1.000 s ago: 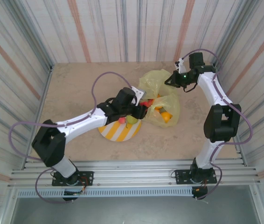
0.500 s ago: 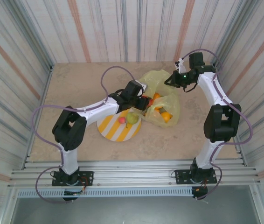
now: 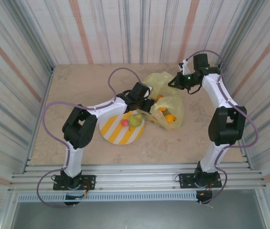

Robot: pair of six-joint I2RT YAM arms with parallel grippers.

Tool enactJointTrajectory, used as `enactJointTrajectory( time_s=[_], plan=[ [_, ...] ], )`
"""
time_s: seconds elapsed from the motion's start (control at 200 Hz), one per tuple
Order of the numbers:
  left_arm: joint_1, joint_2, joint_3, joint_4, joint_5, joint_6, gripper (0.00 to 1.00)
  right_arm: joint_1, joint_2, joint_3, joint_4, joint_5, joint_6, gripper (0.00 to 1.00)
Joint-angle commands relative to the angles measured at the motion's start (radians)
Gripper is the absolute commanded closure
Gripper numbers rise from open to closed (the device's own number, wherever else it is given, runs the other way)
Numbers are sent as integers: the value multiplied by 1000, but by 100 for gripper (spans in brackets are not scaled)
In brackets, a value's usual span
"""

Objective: Place the fruits into the plastic bag

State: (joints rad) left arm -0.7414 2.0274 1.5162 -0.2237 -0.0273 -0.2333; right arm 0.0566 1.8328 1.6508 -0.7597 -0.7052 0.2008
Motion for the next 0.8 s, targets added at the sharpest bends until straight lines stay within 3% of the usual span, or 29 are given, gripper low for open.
enactJointTrajectory(
  time_s=[0.0,0.391,0.792],
  plan=[
    [-4,-35,4,-18,5,3,19,-5,11,-9,-15,-13,-18,100],
    [-3,-190,-98,4,78,-5,16,-7,8,-9,-18,-12,-18,100],
    [4,-472,-358,138,283,26,17,-6,7,-12,-18,-9,-20,100]
  ],
)
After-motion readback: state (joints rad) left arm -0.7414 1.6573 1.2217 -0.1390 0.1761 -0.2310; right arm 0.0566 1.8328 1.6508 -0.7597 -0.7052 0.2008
